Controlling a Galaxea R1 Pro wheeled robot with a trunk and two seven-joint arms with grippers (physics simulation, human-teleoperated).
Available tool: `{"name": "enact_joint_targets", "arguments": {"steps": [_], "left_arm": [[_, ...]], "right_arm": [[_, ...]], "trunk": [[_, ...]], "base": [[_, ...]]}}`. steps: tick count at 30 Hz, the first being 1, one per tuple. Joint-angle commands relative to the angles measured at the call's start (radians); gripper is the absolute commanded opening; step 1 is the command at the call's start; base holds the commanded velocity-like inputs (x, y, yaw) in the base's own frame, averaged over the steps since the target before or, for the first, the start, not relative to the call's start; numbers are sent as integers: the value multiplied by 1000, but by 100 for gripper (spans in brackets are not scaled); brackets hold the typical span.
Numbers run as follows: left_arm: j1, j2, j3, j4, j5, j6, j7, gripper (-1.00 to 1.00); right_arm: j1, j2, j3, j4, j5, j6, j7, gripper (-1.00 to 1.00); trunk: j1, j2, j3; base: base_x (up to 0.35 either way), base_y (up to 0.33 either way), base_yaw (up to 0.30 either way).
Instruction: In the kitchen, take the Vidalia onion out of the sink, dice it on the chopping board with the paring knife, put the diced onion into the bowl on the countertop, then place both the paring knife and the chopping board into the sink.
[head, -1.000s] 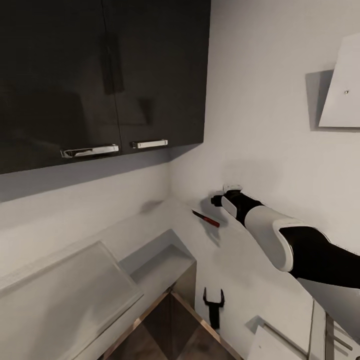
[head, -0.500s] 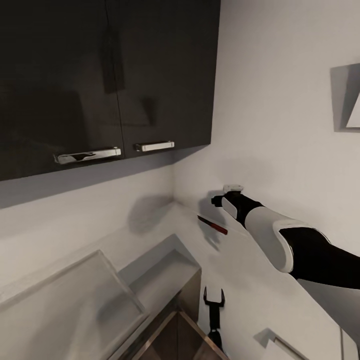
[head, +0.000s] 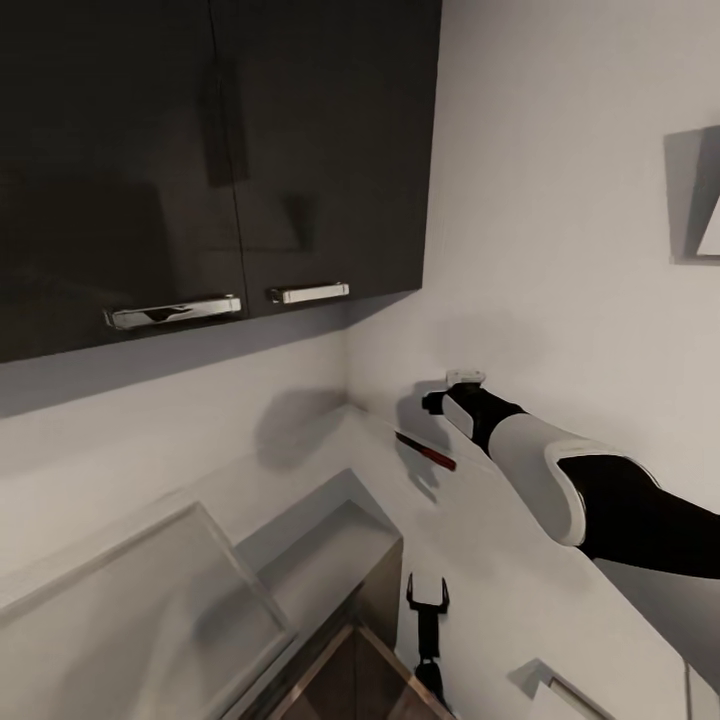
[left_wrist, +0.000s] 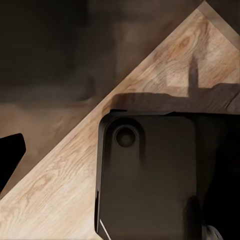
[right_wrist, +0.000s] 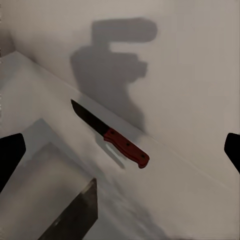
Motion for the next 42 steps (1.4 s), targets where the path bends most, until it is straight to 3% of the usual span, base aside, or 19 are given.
{"name": "enact_joint_targets", "arguments": {"steps": [1,22,42], "left_arm": [[1,1,-6,-1,10,-2,-1,100],[1,0,-8,12,9,-2,-1,100],[1,-2,-8,13,9,-2,-1,100]], "right_arm": [[0,1,3,-1,-3,6,-4,100],[23,-3,3,-2,-2,3,-2,100],[23,-6,1,-5,-3,5,-4,100]], "trunk": [[1,0,0],[1,0,-1],[1,0,-30]], "base": [[129,0,0],[13,0,0],[0,0,0]]}}
